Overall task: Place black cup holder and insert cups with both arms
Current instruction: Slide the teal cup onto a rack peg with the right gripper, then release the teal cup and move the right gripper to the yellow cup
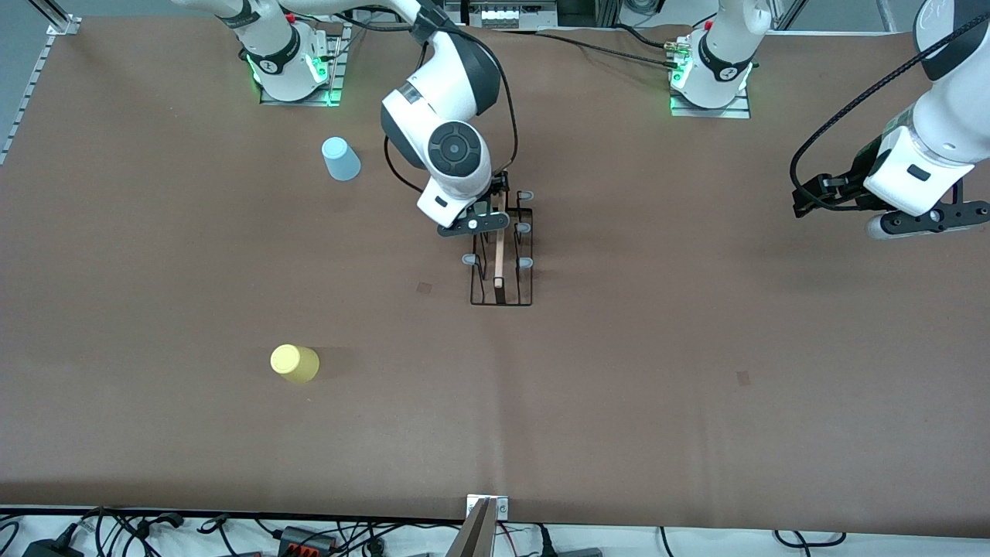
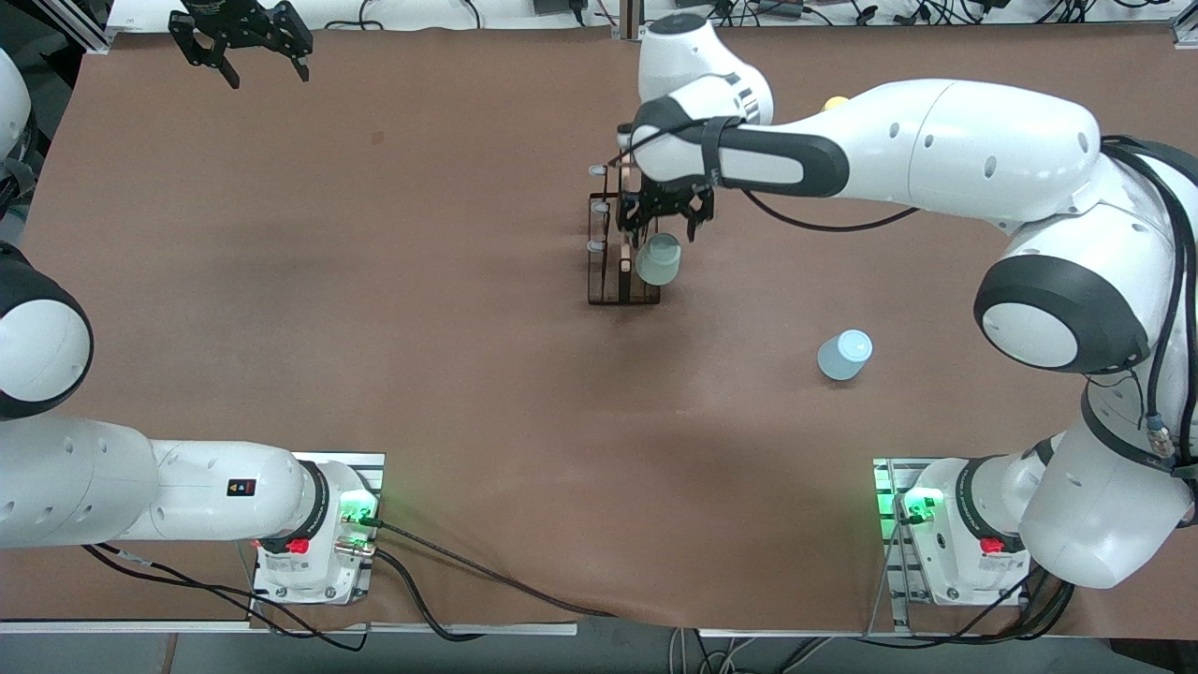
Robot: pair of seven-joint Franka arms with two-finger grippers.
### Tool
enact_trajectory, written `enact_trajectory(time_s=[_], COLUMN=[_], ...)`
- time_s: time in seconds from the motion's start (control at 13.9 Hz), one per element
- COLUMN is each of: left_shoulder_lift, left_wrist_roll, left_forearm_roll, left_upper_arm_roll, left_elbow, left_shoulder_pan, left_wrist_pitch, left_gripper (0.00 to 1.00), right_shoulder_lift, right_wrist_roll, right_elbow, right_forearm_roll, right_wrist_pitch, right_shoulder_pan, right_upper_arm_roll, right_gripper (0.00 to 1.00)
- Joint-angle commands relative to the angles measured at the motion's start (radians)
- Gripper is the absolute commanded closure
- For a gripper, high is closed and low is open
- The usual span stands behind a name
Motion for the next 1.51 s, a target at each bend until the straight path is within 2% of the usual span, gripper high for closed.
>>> enact_trajectory(time_s=[0.0, 0.14, 0.36, 0.58, 0.72, 0.94, 1.22, 1.44], left_shoulder_lift=[-0.029, -0.029, -0.029, -0.029, -0.029, -0.029, -0.026, -0.028], left_wrist_roll=[0.005, 0.005, 0.005, 0.005, 0.006, 0.005, 0.005, 0.0], left_forearm_roll=[-0.011, -0.011, -0.011, -0.011, -0.011, -0.011, -0.011, -0.011], left_upper_arm_roll=[0.001, 0.003, 0.003, 0.003, 0.001, 0.0, -0.006, -0.018], left_elbow=[-0.023, -0.022, -0.023, -0.022, -0.022, -0.017, -0.008, -0.007], left_shoulder_pan=[-0.001, -0.001, 0.0, -0.001, -0.001, -0.012, -0.01, -0.012], left_wrist_pitch=[-0.005, -0.005, -0.005, -0.002, -0.003, 0.004, 0.0, -0.005], left_gripper=[0.0, 0.0, 0.0, 0.0, 0.0, 0.0, 0.0, 0.0], right_shoulder_lift=[-0.064, -0.058, 0.001, 0.063, 0.087, 0.152, 0.222, 0.267], right_wrist_roll=[0.039, 0.031, 0.031, -0.026, -0.082, -0.236, -0.286, -0.302], right_elbow=[0.039, 0.068, 0.103, 0.165, 0.165, 0.165, 0.188, 0.242], right_forearm_roll=[-0.004, -0.002, -0.005, -0.055, -0.086, -0.08, -0.079, -0.074], right_wrist_pitch=[-0.08, -0.102, -0.043, -0.018, 0.037, 0.115, 0.246, 0.255], right_shoulder_pan=[-0.042, -0.084, -0.207, -0.296, -0.336, -0.37, -0.391, -0.408], right_upper_arm_roll=[-0.077, -0.177, -0.251, -0.253, -0.254, -0.254, -0.253, -0.243], right_gripper=[0.0, 0.0, 0.0, 0.0, 0.0, 0.0, 0.0, 0.0])
